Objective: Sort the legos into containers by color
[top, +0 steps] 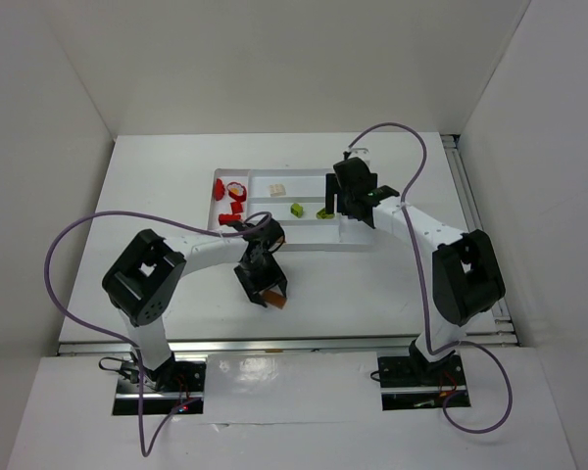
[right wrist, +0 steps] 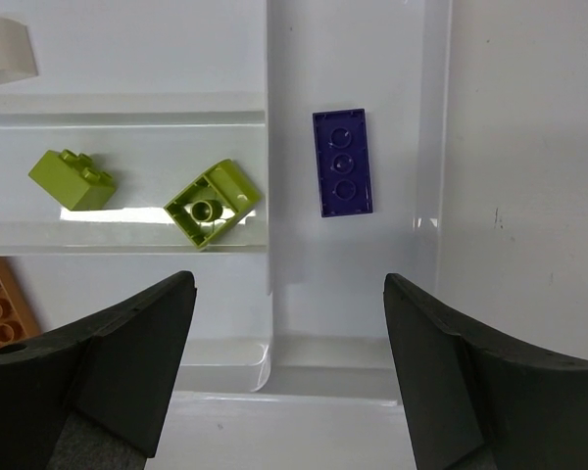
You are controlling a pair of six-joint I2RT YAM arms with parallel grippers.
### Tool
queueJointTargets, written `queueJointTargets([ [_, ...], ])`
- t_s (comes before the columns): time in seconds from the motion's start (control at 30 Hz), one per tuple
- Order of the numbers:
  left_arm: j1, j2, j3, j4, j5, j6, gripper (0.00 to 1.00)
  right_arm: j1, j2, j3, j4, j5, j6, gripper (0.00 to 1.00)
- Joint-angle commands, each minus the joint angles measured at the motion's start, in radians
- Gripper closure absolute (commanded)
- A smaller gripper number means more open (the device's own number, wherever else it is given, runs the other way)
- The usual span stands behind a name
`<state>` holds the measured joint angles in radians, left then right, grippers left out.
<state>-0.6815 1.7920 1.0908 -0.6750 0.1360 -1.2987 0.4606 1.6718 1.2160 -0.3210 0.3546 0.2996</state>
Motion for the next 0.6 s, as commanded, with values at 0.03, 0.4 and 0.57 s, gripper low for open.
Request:
queueJointTargets([
  [0.03, -0.004, 0.026, 0.014, -0.043, -0.079, -0.019, 0.32, 0.007, -0.038, -0.015, 0.03, 0.001, -0.008, 0.15],
  [0.4, -0.013, 0.058, 0.061, -0.084, -0.101, 0.024, 0.65, 0.007, -0.067, -0.035, 0.03, 0.011, -0.008, 0.15],
  [0.57, -0.039, 0.014, 0.115, -0.158, -0.174, 0.076, 0.87, 0.007, -0.076, -0.046, 0.03, 0.011, -0.008, 0.15],
])
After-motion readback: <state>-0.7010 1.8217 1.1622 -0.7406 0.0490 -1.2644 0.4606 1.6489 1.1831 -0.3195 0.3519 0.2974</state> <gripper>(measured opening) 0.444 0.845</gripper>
